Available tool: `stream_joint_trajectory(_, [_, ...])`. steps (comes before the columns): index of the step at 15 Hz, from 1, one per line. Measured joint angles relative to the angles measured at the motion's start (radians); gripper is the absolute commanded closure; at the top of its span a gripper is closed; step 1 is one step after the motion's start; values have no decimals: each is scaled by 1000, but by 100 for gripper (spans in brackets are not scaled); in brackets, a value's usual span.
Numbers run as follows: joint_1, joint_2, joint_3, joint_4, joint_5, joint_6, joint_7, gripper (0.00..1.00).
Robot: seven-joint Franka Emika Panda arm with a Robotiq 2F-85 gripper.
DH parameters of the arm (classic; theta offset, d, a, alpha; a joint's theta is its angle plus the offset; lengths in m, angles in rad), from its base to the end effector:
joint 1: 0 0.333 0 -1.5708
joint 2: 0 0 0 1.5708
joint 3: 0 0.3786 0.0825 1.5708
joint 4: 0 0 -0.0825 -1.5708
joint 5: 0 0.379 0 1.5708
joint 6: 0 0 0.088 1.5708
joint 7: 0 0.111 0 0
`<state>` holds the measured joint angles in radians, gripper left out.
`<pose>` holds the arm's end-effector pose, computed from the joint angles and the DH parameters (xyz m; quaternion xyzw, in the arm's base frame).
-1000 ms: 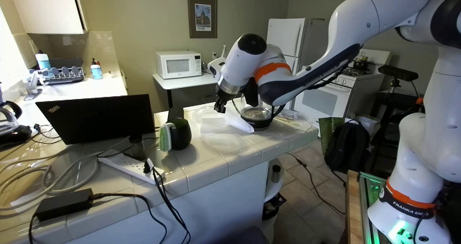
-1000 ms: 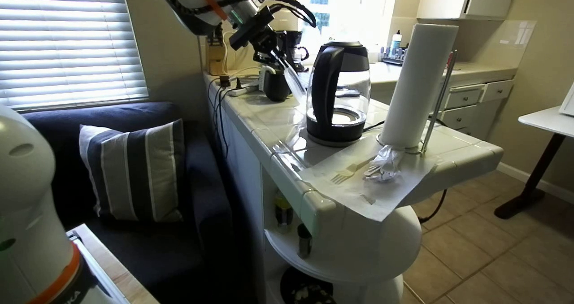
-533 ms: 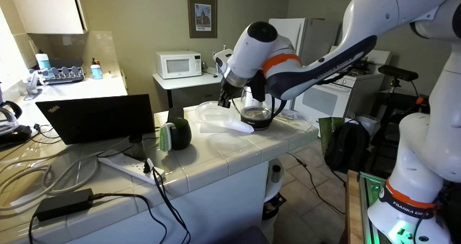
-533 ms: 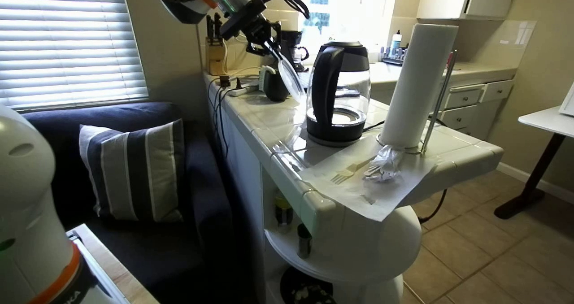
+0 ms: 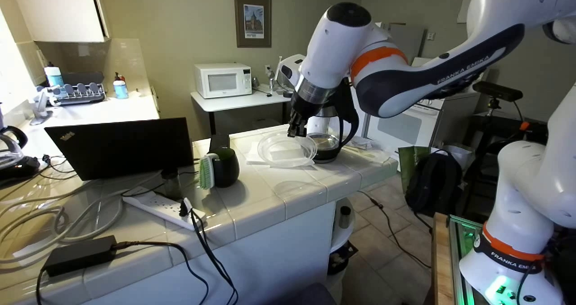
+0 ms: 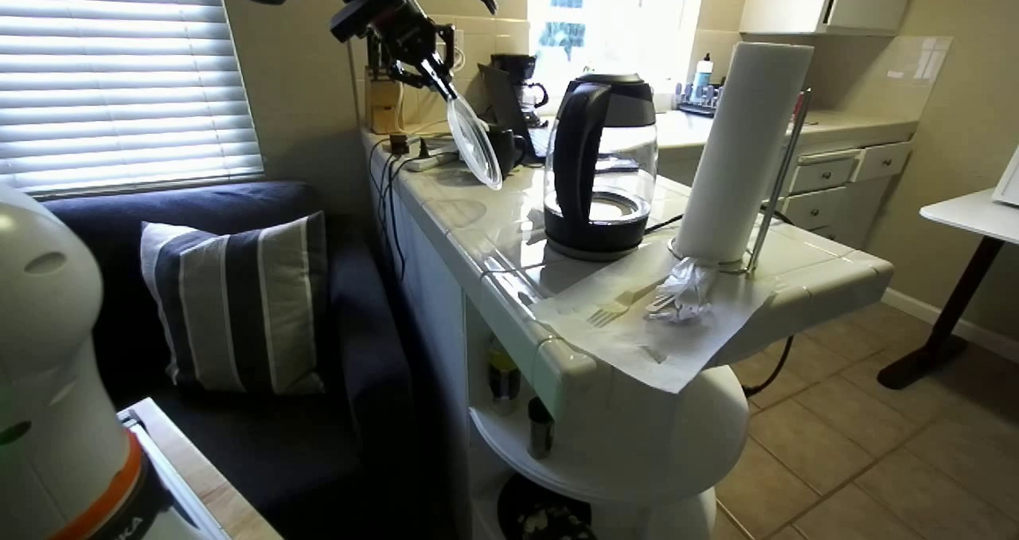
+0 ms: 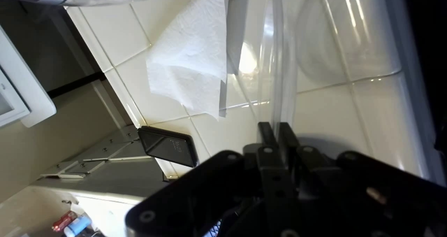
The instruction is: Move the lid to the left
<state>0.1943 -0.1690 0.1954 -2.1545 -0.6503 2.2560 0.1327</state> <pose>0.4814 0.1845 0.5639 0.9056 0.2866 0.1932 0.2460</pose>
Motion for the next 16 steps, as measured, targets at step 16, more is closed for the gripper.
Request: stream_joint_trajectory(16, [135,-47,102,-54,77,422,-368,98])
